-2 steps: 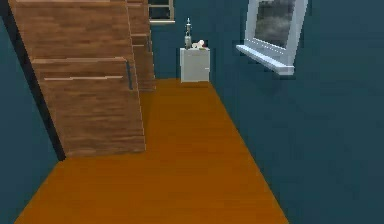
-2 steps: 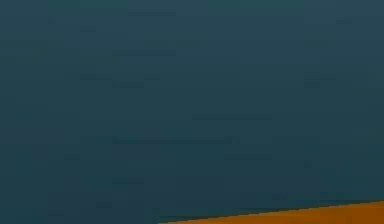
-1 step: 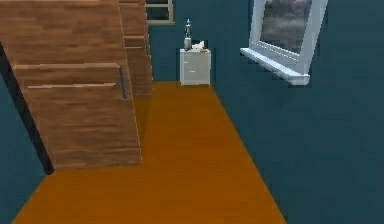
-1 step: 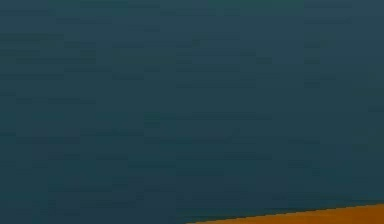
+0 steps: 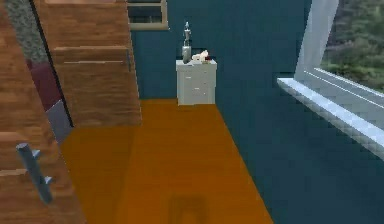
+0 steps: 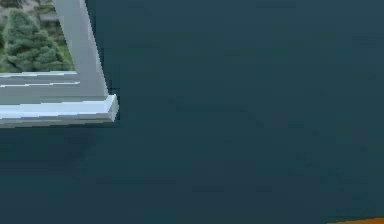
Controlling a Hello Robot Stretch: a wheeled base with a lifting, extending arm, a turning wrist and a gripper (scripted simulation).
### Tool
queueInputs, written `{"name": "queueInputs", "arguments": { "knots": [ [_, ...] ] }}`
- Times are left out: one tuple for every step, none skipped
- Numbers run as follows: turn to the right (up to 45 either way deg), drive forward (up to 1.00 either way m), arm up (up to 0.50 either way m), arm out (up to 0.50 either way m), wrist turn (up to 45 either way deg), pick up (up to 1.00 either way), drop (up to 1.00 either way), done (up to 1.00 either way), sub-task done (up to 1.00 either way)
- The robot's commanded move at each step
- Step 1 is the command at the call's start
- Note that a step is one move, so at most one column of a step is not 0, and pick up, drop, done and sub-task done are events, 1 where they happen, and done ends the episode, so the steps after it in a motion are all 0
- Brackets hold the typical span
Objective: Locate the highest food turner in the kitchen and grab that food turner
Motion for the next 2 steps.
{"name": "queueInputs", "arguments": {
  "knots": [
    [0.0,0.35,0.0,0.0,0.0,0.0,0.0,0.0,0.0],
    [-3.0,0.0,0.0,0.0,0.0,0.0,0.0,0.0,0.0]
  ]
}}
